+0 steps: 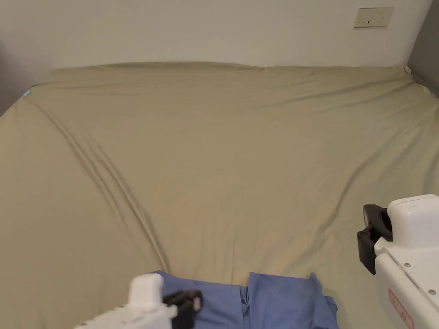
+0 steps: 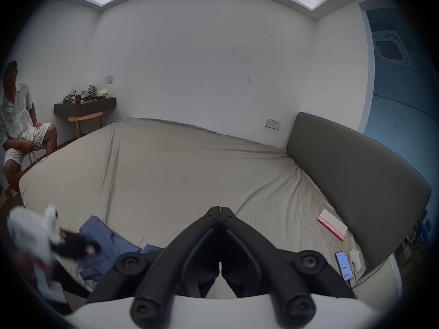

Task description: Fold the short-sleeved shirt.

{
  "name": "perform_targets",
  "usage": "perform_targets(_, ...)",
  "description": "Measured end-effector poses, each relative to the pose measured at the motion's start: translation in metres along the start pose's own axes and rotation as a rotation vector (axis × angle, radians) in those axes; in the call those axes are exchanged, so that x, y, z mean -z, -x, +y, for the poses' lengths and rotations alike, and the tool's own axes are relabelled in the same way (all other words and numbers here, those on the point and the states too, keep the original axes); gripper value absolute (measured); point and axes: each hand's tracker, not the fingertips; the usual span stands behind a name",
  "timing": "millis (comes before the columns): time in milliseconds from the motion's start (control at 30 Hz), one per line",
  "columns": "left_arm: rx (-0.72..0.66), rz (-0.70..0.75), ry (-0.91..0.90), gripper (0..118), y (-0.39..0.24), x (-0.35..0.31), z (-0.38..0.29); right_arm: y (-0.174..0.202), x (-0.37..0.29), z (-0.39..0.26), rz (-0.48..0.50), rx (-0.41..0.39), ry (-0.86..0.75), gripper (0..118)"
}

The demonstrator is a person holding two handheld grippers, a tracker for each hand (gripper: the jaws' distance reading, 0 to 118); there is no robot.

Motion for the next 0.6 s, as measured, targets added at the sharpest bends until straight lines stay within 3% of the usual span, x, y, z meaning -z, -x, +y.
perform_targets(33,-0.043,0.022,-0.014,6,0.017,-0.009,0.012,0.001,0.000,0.000,0.001,0.000,0.000,0)
perform_targets(67,-0.074,0.053,-0.031,20,0.033,-0.014,0.019,0.001,0.001,0.000,0.002,0.000,0.001,0)
perform_targets(133,-0.161,0.072,-0.004,65,0.072,-0.022,0.033,0.003,0.002,-0.001,0.005,-0.001,0.007,0)
perform_targets(167,-0.224,0.017,0.023,99,0.087,-0.022,0.036,0.004,0.003,-0.002,0.007,-0.002,0.009,0)
perform_targets(200,-0.297,-0.047,0.059,115,0.103,-0.020,0.037,0.005,0.003,-0.002,0.009,-0.005,0.012,0)
perform_targets(267,-0.414,-0.099,0.113,117,0.128,-0.012,0.035,0.007,0.003,-0.003,0.012,-0.012,0.016,0)
perform_targets(367,-0.462,-0.101,0.143,117,0.143,0.010,0.018,0.008,0.004,-0.004,0.013,-0.016,0.022,0)
perform_targets(467,-0.512,-0.204,0.225,117,0.139,0.027,0.011,0.011,0.006,-0.004,0.012,-0.020,0.031,0)
perform_targets(600,-0.443,-0.192,0.224,118,0.131,0.038,0.012,0.013,0.006,-0.003,0.014,-0.029,0.034,0)
